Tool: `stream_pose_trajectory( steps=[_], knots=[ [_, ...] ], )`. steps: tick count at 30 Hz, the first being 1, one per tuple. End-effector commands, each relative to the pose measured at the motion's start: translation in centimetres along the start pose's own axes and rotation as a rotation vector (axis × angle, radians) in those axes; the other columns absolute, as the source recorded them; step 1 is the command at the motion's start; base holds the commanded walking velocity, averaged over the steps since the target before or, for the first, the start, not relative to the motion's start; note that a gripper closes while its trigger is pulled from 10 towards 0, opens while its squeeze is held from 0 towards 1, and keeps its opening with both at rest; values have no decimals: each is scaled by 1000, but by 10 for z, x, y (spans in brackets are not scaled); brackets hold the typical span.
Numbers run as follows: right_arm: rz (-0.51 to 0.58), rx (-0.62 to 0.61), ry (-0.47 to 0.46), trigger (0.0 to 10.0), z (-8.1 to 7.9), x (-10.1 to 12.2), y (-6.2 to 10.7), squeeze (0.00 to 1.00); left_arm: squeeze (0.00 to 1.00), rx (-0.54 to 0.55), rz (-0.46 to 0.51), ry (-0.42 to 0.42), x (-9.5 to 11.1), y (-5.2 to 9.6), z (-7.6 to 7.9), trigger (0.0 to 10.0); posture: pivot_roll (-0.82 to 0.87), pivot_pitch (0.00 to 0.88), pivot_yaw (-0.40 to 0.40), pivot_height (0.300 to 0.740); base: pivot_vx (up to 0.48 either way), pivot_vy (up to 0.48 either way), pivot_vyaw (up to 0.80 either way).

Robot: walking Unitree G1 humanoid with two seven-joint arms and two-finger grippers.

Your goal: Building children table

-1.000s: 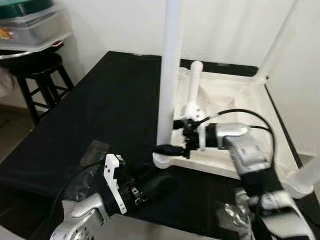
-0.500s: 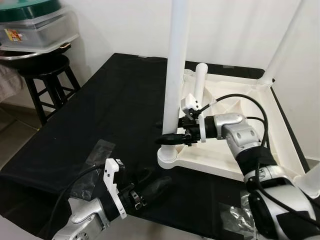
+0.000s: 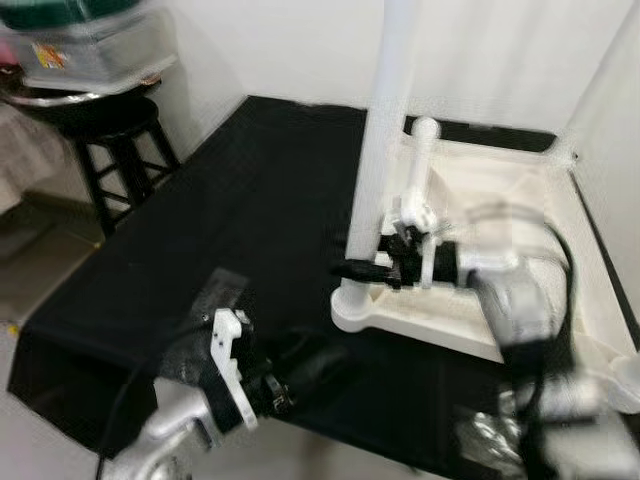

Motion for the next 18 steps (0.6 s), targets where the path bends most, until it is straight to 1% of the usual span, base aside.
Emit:
stream_pose_trajectory(
  steps=[1, 2, 3, 4, 5, 7, 8, 9, 10, 12, 13, 14, 15, 16, 17, 18],
  knots=[
    [-283, -174, -129, 0, -25, -49, -6, 0, 0, -11, -16, 5, -1, 1, 1, 10000, 20, 128, -20, 740, 0, 0, 0],
    [-347, -357, -173, 0, -32, -55, -10, 0, 0, -11, -17, 4, 0, 2, 0, 10000, 20, 128, -20, 740, 0, 0, 0],
    [-338, -291, -135, 0, -57, -47, -29, 0, 0, -14, -25, 3, 0, 1, -1, 10000, 29, 122, -9, 740, 0, 0, 0],
    [-338, -291, -135, 0, -57, -47, -29, 0, 0, -14, -25, 3, 0, 1, -1, 10000, 29, 122, -9, 740, 0, 0, 0],
    [-317, -215, -99, 0, -75, -39, -42, 0, 0, -16, -30, 2, 0, 1, -1, 10000, 29, 122, -9, 740, 0, 0, 0],
    [-317, -215, -99, 0, -75, -39, -42, 0, 0, -16, -30, 2, 0, 1, -1, 10000, 29, 122, -9, 740, 0, 0, 0],
    [-274, -192, -80, 0, -70, -31, -52, 0, 0, -16, -34, 1, -1, 0, -2, 10000, 22, 103, 7, 740, 0, 0, 0],
    [-274, -192, -80, 0, -70, -31, -52, 0, 0, -16, -34, 1, -1, 0, -2, 10000, 22, 103, 7, 740, 0, 0, 0],
    [-236, -214, -88, 3059, -55, -24, -62, 0, 0, -16, -35, -1, -1, -2, -3, 10000, 26, 104, -4, 740, 0, 0, 0],
    [-236, -214, -88, 3059, -55, -24, -62, 0, 0, -16, -35, -1, -1, -2, -3, 10000, 26, 104, -4, 740, 0, 0, 0],
    [-183, -240, -107, 10000, -49, -13, -63, 102, 0, -5, -14, -4, 1, -3, -4, 10000, 23, 104, -12, 740, 0, 0, 0],
    [-183, -240, -107, 10000, -49, -13, -63, 102, 0, -5, -14, -4, 1, -3, -4, 10000, 23, 104, -12, 740, 0, 0, 0],
    [-163, -248, -124, 10000, -50, -8, -62, 102, 0, 0, -7, -6, 1, -3, -4, 10000, 23, 104, -12, 740, 0, 0, 0],
    [-121, -233, -155, 10000, -52, -2, -60, 1000, 0, 3, -2, -10, 2, -4, -5, 10000, 23, 105, -15, 740, 0, 0, 0],
    [-81, -205, -173, 10000, -53, 3, -57, 1000, 0, 7, -1, -17, 2, -4, -5, 10000, 20, 105, -15, 740, 0, 0, 0],
    [-39, -202, -175, 10000, -52, 8, -51, 1000, 0, 18, 3, -25, 3, -4, -6, 10000, 16, 105, -16, 740, 0, 0, 0]
  ],
)
Point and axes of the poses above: a point about 5 cm out from each wrist's last joint towards the gripper, its own y axis pointing back from the gripper into the wrist, its own x axis along the axis of the wrist's last joint, z = x × y, the point moved 1 cm from there along -y, pointing out of the wrist towards the gripper, and after that the axes turned 13 degrees about y, right-handed, at the moved point
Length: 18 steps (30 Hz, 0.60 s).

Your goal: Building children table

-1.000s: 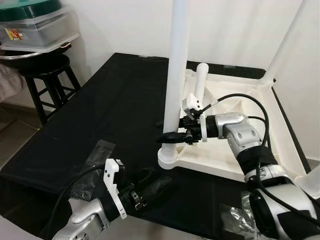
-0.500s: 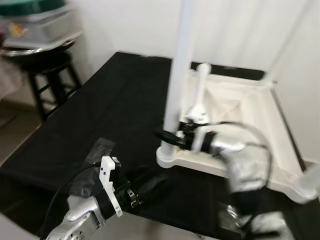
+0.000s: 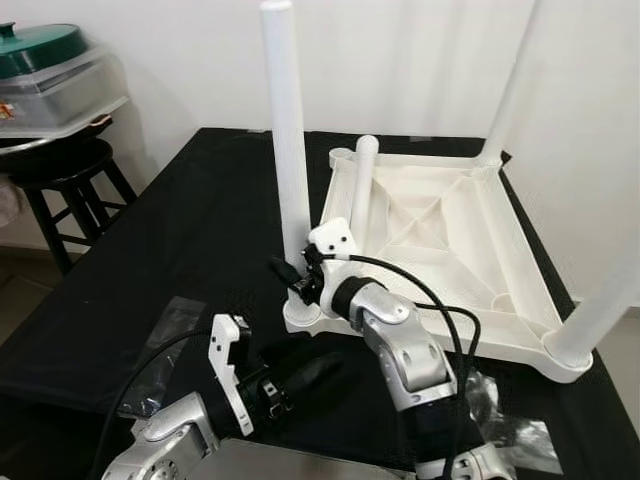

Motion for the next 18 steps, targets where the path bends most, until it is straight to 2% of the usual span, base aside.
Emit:
stream_pose_trajectory(
  steps=[1, 2, 3, 4, 6, 7, 9, 12, 13, 17, 18],
  knots=[
    [48, 39, -35, 10000, -5, 7, 3, 1000, 0, 35, -1, -10, -1, 3, -5, 10000, 16, 105, -16, 740, 0, 0, 0],
    [77, 42, -36, 10000, -3, 10, 7, 1000, 0, 43, 2, -15, -1, 2, -5, 10000, 16, 105, -16, 740, 0, 0, 0],
    [117, 43, -19, 10000, 6, 8, 28, 1000, 0, 120, 13, -38, 2, 2, -12, 10000, -8, 109, -16, 740, 0, 0, 0],
    [117, 43, -19, 10000, 6, 8, 28, 1000, 0, 120, 13, -38, 2, 2, -12, 10000, -8, 109, -16, 740, 0, 0, 0],
    [126, 42, -11, 10000, 13, 1, 46, 1000, 0, 195, 11, -95, 4, 2, -17, 10000, -8, 109, -16, 740, 0, 0, 0],
    [126, 42, -11, 10000, 13, 1, 46, 1000, 0, 195, 11, -95, 4, 2, -17, 10000, -8, 109, -16, 740, 0, 0, 0],
    [128, 40, -10, 10000, 16, -6, 61, 1000, 0, 257, 14, -162, 7, 1, -20, 10000, -32, 117, -14, 740, 0, 0, 0],
    [127, 36, -19, 10000, 16, -10, 69, 1000, 0, 302, 25, -197, 10, 2, -22, 10000, -38, 118, -12, 740, 0, 0, 0],
    [121, 28, -38, 10000, 9, -20, 86, 1000, 0, 416, 68, -235, 17, 6, -29, 10000, -46, 120, -6, 740, 0, 0, 0],
    [110, 33, -48, 10000, -2, -27, 96, 984, 0, 508, 91, -273, 21, 11, -33, 10000, -42, 115, 1, 740, 0, 0, 0],
    [110, 0, -68, 10000, -1, -30, 100, 714, 0, 543, 88, -306, 22, 13, -34, 10000, -40, 115, 4, 740, 0, 0, 0]
  ],
)
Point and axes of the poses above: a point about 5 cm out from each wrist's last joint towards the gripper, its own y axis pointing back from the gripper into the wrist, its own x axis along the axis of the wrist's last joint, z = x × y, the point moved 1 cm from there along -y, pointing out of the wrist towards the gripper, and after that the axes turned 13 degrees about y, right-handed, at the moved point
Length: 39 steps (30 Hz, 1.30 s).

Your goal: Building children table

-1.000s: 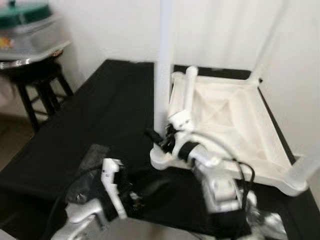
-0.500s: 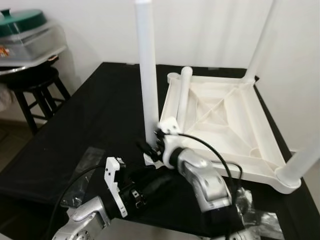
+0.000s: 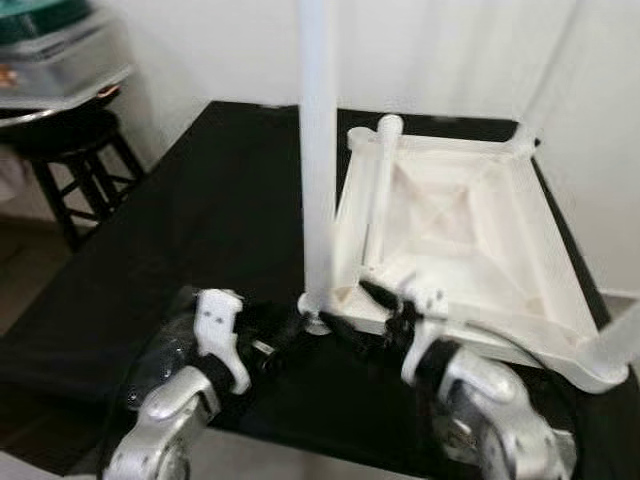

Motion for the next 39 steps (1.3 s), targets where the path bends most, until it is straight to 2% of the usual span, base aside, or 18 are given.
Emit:
stream_pose_trajectory(
  steps=[1, 2, 4, 5, 12, 19, 21, 23, 24, 25, 27, 28, 30, 39],
  knots=[
    [28, -17, 6, 10000, 0, 6, 3, 714, 0, 38, 0, -35, -1, 3, -2, 10000, -40, 115, 4, 740, 0, 0, 0],
    [19, -52, -12, 10000, 4, 3, 5, 149, 0, 62, 2, -71, 0, 4, -3, 10000, -43, 111, 9, 740, 0, 0, 0],
    [19, -52, -12, 10000, 4, 3, 5, 149, 0, 62, 2, -71, 0, 4, -3, 10000, -43, 111, 9, 740, 0, 0, 0],
    [-6, -80, 15, 10000, 9, -4, 7, 0, 0, 106, 12, -99, -2, 8, -4, 10000, -43, 107, 19, 740, 0, 0, 0],
    [16, -64, 2, 10000, 9, -4, 10, 0, 0, 136, 0, -70, -7, 8, -6, 10000, -50, 111, 21, 740, 0, -341, 0],
    [65, -46, -50, 10000, 6, -2, 14, 0, 0, 194, 31, 43, -8, 10, -16, 10000, -50, 118, 19, 740, 0, -480, 0],
    [82, 32, -53, 10000, 2, -1, 16, 0, 0, 213, 40, 79, -9, 11, -19, 10000, -53, 116, 20, 740, 0, -480, 0],
    [86, 57, -52, 10000, 0, 0, 16, 0, 0, 218, 43, 87, -9, 12, -19, 10000, -53, 116, 20, 740, 0, -480, 0],
    [87, 130, -52, 10000, -5, -1, 18, 0, 0, 225, 49, 103, -10, 12, -20, 10000, -51, 110, 12, 740, 0, -480, 0],
    [87, 130, -52, 10000, -5, -1, 18, 0, 0, 225, 49, 103, -10, 12, -20, 10000, -51, 110, 12, 740, 0, -480, 0],
    [73, 307, -74, 10000, -15, -3, 26, 0, 0, 233, 61, 127, -11, 12, -21, 10000, -50, 102, 3, 740, 0, -480, 0],
    [73, 307, -74, 10000, -15, -3, 26, 0, 0, 233, 61, 127, -11, 12, -21, 10000, -50, 102, 3, 740, 0, -480, 0],
    [49, 422, -92, 10000, -20, -4, 33, 0, 0, 238, 71, 147, -11, 12, -21, 10000, -48, 99, -3, 740, 0, -480, 0],
    [32, 504, -98, 10000, -24, -4, 44, 0, 0, 246, 87, 186, -10, 17, -23, 10000, -52, 87, -9, 740, 0, -480, 0]
  ],
)
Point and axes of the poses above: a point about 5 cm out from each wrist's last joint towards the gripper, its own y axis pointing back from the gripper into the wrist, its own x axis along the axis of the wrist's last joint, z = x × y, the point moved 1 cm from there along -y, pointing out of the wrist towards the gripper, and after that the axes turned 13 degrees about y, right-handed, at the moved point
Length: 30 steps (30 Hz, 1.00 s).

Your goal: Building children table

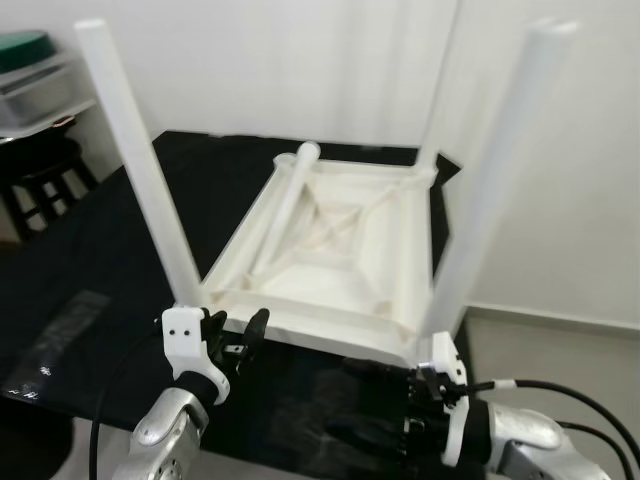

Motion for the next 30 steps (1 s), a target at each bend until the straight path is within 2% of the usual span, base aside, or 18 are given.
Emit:
stream_pose_trajectory(
  steps=[1, 10, 12, 14, 16, 18, 24, 26, 30],
  knots=[
    [3, 13, 2, 10000, -2, 2, 3, 0, 0, 11, -3, 13, 0, 1, -2, 10000, -52, 87, -9, 740, 0, -480, 0],
    [3, 14, 12, 10000, 0, 2, 7, 0, 0, 13, -30, 6, -6, 8, -5, 10000, -52, 87, -5, 740, 0, -480, 0],
    [-4, -79, 43, 10000, 12, 1, 7, 0, 0, 14, -38, 5, -7, 10, -5, 10000, -49, 90, -5, 740, 0, -480, 0],
    [-7, -119, 55, 10000, 17, 1, 6, 0, 0, 14, -40, 5, -8, 10, -5, 10000, -49, 90, -5, 740, 0, -480, 0],
    [-14, -259, 69, 10000, 33, -1, 5, 0, 0, 6, -45, -5, -8, 11, -4, 10000, -48, 93, -5, 740, 0, -480, 0],
    [-15, -350, 74, 10000, 42, -3, 4, 0, 0, -17, -50, -30, -8, 10, -1, 10000, -49, 94, -5, 740, 0, -480, 0],
    [-17, -429, 69, 10000, 47, -6, 3, 0, 0, -71, -68, -71, -8, 11, 6, 10000, -48, 97, -4, 740, 0, -480, 0],
    [-3, -554, 61, 10000, 57, -6, 8, 0, 0, -107, -75, -81, -7, 14, 13, 10000, -51, 99, -3, 740, 0, -480, 0],
    [-18, -679, 69, 10000, 69, -7, 11, 0, 0, -112, -76, -80, -7, 15, 13, 10000, -51, 100, -4, 740, 0, -480, 0]
  ],
)
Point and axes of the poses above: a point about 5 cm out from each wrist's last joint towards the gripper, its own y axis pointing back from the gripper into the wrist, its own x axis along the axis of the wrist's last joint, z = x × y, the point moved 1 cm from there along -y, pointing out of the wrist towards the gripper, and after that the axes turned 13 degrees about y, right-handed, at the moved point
